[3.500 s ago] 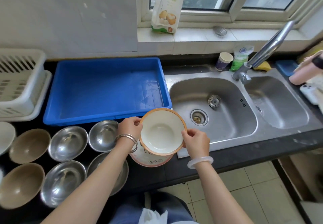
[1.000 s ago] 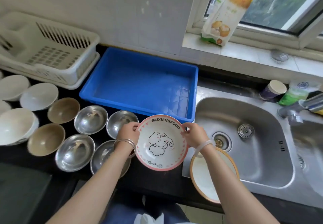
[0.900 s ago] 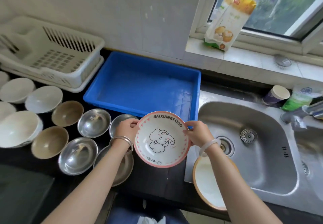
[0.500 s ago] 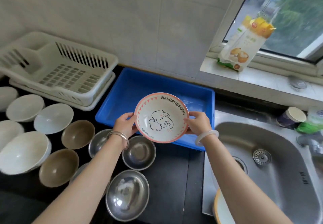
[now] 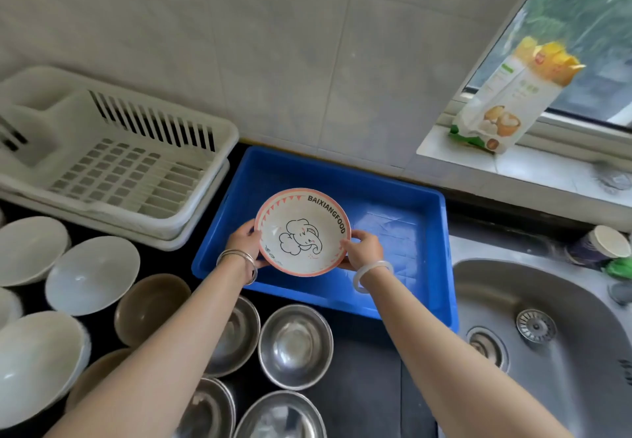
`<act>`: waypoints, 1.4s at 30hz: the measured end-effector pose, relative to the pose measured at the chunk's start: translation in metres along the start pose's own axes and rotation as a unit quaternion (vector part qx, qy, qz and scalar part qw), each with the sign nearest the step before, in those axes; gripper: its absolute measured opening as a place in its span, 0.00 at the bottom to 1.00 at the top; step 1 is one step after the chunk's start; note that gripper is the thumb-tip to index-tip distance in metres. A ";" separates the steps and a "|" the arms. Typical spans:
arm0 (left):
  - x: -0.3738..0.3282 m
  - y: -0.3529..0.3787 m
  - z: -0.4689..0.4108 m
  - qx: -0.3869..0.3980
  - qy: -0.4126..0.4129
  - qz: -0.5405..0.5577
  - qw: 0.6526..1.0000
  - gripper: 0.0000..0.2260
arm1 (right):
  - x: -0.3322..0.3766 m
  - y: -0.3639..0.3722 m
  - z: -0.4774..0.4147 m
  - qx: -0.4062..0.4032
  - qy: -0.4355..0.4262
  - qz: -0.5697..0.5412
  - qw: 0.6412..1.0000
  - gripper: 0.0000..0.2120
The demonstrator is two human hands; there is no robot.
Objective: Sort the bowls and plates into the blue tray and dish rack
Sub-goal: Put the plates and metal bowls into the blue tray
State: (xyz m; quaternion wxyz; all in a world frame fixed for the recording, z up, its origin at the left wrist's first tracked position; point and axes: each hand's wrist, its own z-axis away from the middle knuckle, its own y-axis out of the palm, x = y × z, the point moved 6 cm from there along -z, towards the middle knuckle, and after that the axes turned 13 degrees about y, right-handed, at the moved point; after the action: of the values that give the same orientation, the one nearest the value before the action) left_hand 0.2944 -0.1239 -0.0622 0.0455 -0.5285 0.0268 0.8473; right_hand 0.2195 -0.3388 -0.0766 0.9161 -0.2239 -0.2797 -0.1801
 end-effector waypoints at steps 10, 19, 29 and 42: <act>0.013 -0.015 -0.020 -0.015 -0.036 0.040 0.998 0.15 | -0.004 0.024 -0.007 0.032 -0.003 -0.055 0.998 0.15; 0.024 -0.016 -0.016 0.015 -0.089 0.081 0.993 0.21 | -0.030 0.039 0.010 0.184 0.062 -0.194 0.961 0.20; 0.029 -0.015 -0.029 -0.037 -0.086 0.170 0.981 0.18 | -0.006 0.058 0.004 0.152 0.042 -0.254 0.954 0.19; 0.021 -0.012 -0.051 -0.079 -0.058 0.189 0.977 0.15 | 0.016 0.076 -0.018 0.088 0.003 -0.245 0.965 0.15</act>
State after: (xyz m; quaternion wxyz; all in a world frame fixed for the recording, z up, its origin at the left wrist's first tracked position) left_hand 0.3316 -0.1160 -0.1032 -0.1555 -0.4658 0.0563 0.8693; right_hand 0.2745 -0.2881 -0.1037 0.8608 -0.0666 -0.3377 -0.3748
